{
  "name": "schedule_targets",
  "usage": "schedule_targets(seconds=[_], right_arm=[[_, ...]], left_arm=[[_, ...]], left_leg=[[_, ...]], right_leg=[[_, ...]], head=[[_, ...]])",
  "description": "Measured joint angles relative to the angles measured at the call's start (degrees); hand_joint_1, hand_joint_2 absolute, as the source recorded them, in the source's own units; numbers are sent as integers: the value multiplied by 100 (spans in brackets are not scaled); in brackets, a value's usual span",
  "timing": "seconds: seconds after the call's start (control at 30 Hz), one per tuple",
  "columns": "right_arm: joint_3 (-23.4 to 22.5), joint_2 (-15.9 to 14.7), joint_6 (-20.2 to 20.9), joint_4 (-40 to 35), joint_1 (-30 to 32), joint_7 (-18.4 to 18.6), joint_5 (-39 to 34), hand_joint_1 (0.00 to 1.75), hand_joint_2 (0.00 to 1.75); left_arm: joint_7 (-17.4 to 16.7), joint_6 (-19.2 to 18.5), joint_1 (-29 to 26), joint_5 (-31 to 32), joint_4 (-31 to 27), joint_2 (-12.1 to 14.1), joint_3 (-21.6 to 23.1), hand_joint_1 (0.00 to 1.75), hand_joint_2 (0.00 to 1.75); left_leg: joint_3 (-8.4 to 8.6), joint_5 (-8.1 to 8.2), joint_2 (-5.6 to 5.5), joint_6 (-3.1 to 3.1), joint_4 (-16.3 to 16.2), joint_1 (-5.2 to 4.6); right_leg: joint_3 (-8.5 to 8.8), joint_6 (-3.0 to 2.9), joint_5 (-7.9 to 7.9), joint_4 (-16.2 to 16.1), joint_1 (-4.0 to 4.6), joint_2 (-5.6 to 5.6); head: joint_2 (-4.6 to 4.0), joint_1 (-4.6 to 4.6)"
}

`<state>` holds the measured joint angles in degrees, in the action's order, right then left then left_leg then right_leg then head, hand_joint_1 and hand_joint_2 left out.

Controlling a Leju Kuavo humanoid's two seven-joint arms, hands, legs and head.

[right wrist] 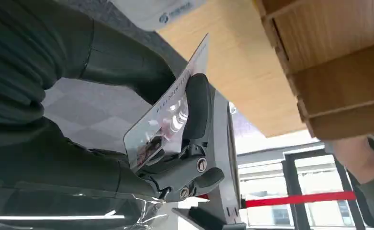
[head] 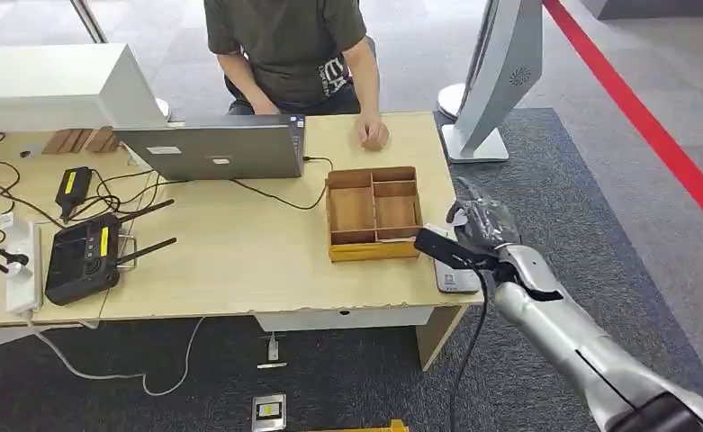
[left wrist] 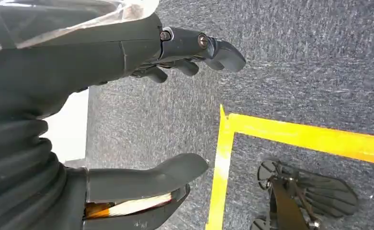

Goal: Pass the card to the sensor for recognition and then transmit it.

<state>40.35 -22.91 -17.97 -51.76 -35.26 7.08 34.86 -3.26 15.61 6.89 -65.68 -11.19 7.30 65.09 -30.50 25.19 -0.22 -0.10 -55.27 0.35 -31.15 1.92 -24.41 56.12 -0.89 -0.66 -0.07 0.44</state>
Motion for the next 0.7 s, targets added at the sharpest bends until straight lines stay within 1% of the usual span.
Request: schedule_targets(seconds=[0.1,0.27,0.33,0.37,0.47,0.7], right_arm=[[55,86,-53,140,59,-127,-9,175,175],[133,201,-129,459,39,-201,-52,175,175],[160,228,-219,586,-2,-221,-68,175,175],[175,236,-298,641,-32,-234,-72,175,175],[181,263,-380,768,-107,-256,-83,175,175],[223,332,-382,1047,-156,-247,-77,175,175]], left_arm=[[-24,0,0,-33,0,0,0,0,175],[-33,17,0,-50,0,0,0,0,175],[-33,37,-1,-68,0,0,0,0,175],[-31,48,-1,-85,0,2,0,0,0],[-31,52,-1,-120,0,2,0,0,0],[-83,55,-3,-162,0,2,0,0,0]], left_leg=[[0,0,0,0,0,0],[0,-1,0,0,0,0],[0,-1,0,0,0,0],[0,-1,0,0,0,-1],[0,-1,0,0,0,0],[0,-1,0,0,0,0]], right_leg=[[-1,0,0,0,0,0],[0,0,0,0,0,0],[0,0,0,0,-1,0],[1,0,1,0,-1,0],[0,0,1,0,-1,0],[0,0,0,0,0,0]], head=[[0,0],[0,0],[0,0],[0,0],[0,2],[0,2]])
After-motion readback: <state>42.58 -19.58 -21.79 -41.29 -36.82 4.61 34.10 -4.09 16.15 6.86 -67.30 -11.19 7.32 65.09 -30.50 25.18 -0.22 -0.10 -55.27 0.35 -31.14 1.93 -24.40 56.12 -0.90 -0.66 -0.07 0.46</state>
